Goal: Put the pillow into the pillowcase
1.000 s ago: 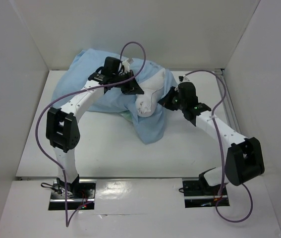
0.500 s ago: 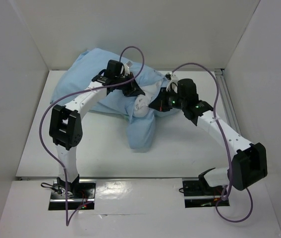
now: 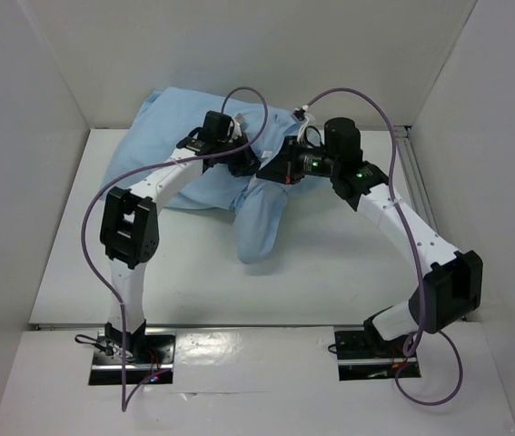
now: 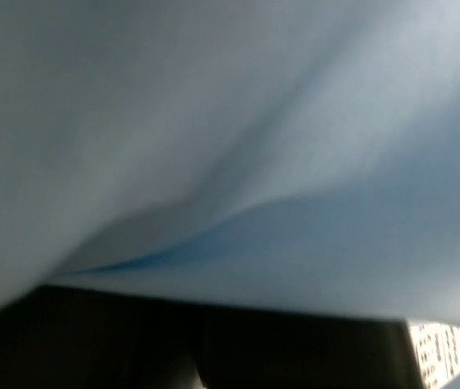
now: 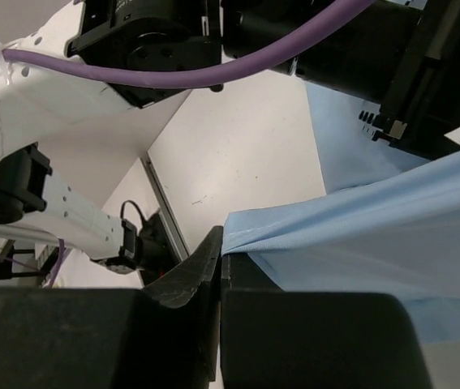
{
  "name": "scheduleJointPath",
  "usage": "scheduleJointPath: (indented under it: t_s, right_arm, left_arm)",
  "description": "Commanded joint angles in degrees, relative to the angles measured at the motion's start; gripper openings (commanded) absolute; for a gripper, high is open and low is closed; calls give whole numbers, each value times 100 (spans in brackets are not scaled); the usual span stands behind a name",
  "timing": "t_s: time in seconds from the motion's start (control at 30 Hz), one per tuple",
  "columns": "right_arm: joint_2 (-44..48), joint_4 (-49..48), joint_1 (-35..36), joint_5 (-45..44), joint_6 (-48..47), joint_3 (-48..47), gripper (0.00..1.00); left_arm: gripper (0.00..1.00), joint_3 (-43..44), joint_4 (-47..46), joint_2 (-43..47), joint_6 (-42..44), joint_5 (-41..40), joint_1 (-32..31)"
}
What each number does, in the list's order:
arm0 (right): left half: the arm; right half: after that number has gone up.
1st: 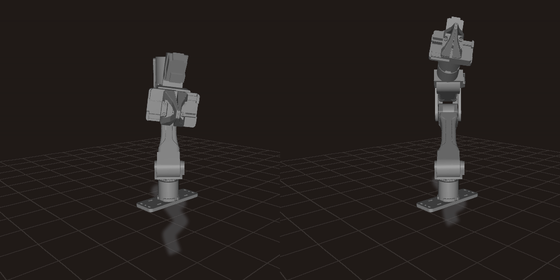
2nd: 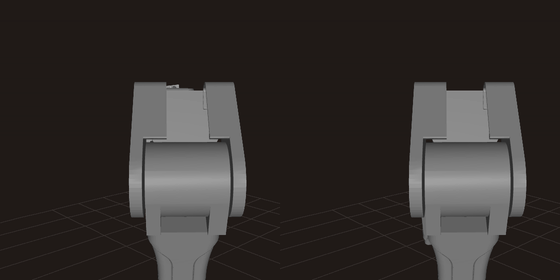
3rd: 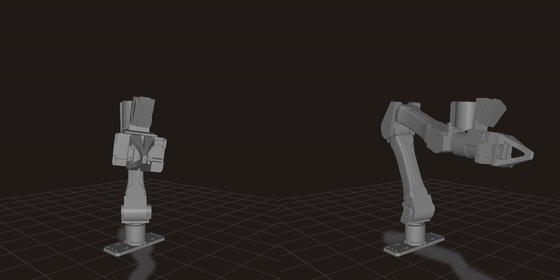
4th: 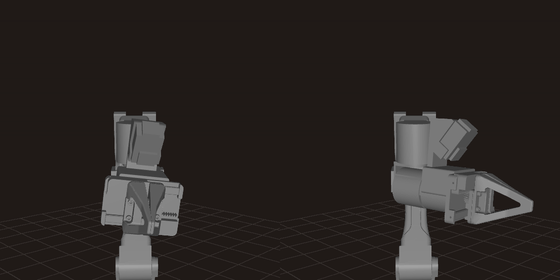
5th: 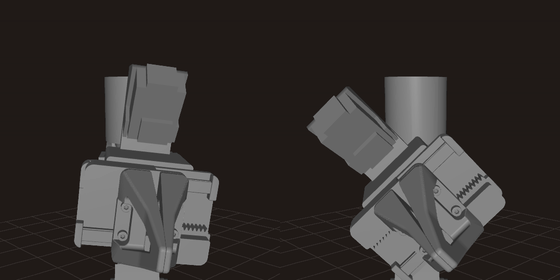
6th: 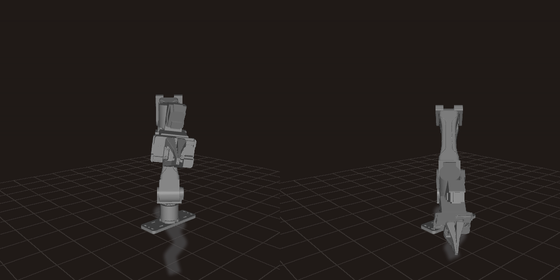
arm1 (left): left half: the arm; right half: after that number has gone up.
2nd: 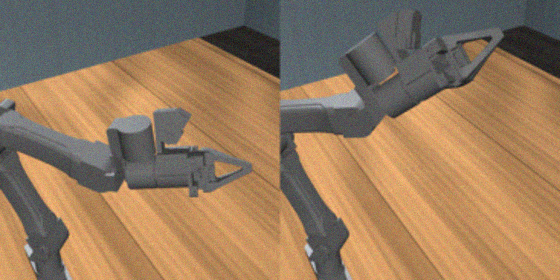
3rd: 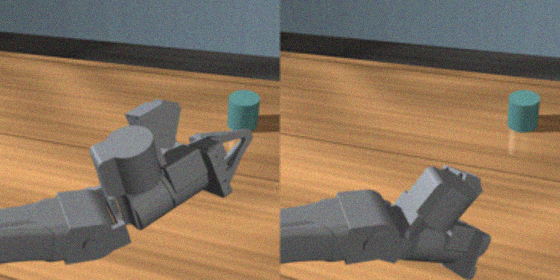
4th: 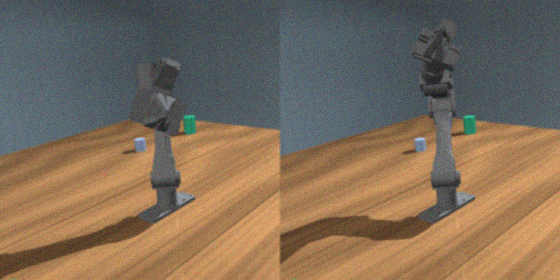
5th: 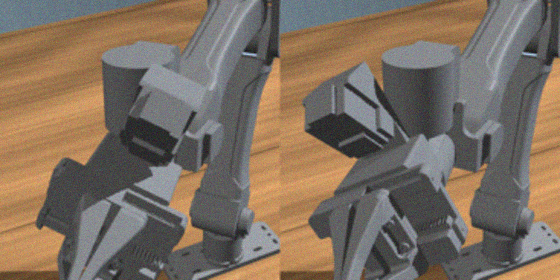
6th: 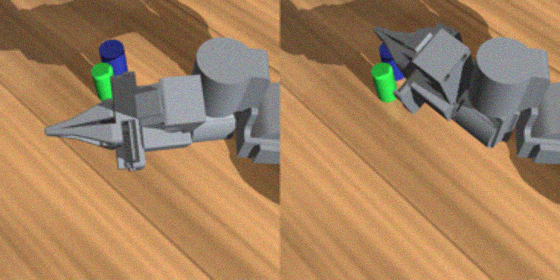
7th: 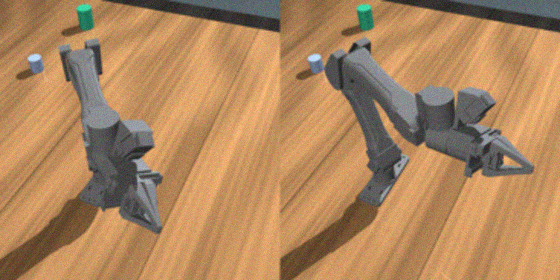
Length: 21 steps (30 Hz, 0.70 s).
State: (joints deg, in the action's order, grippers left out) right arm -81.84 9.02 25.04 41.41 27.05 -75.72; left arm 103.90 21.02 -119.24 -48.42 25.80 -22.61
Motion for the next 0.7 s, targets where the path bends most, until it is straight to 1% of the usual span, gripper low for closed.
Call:
scheduleJointPath:
  t_s: [0.0,0.03,0.1,0.13,0.17,0.2,0.23,0.27,0.3,0.33,0.37,0.4,0.43,0.47,0.5,0.53,0.57,0.67]
  right_arm:
    - [529,-1465,371,1810,512,-883,0]
    - [529,-1394,301,1722,512,-883,0]
    - [643,-1141,143,1004,425,-725,0]
    - [696,-852,3,574,172,-725,0]
    - [696,-74,-51,-448,-13,-655,0]
    - [618,316,-52,-1032,-155,-654,0]
    - [547,694,-52,-1665,-295,-654,0]
    - [364,1472,-52,-2324,-297,-654,1]
    - [249,1837,-52,-3487,-297,-654,8]
    - [135,2162,-139,-3934,-218,-706,27]
    - [-6,2540,-218,-4191,-217,-620,33]
    - [-7,2631,-271,-4455,-217,-558,42]
    - [-7,2632,-271,-4457,-157,-488,56]
    - [132,2632,-341,-4457,-156,-339,60]
    - [203,2632,-342,-4457,-86,-286,63]
    - [282,2579,-342,-4509,-86,-233,67]
    - [353,2579,-342,-4510,-33,-232,68]
    - [485,2693,-342,-4510,-33,-180,68]
  left_arm:
    - [0,210,-555,-635,96,-1191,-24]
    - [0,210,-555,-636,166,-1192,-24]
    - [0,210,-502,-636,219,-1253,-76]
    - [0,210,-502,-636,219,-1105,-77]
    - [0,132,-502,-531,280,-1104,-77]
    - [0,61,-502,-417,281,-1051,-77]
    - [0,0,-502,-163,385,-833,-77]
    - [0,51,-502,-65,473,-666,-77]
    - [0,165,-276,14,579,-490,-77]
    - [2,288,-152,76,684,-288,-77]
    - [33,585,-20,155,938,175,-77]
    - [48,779,382,155,1062,354,-77]
    - [62,973,603,155,1194,495,-77]
    - [82,1296,806,208,1465,722,-138]
    - [91,1439,999,260,1572,803,-138]
    - [96,1536,1271,313,1660,882,-138]
    - [100,1650,1378,383,1791,952,-138]
    - [100,1730,1581,656,1950,953,-138]
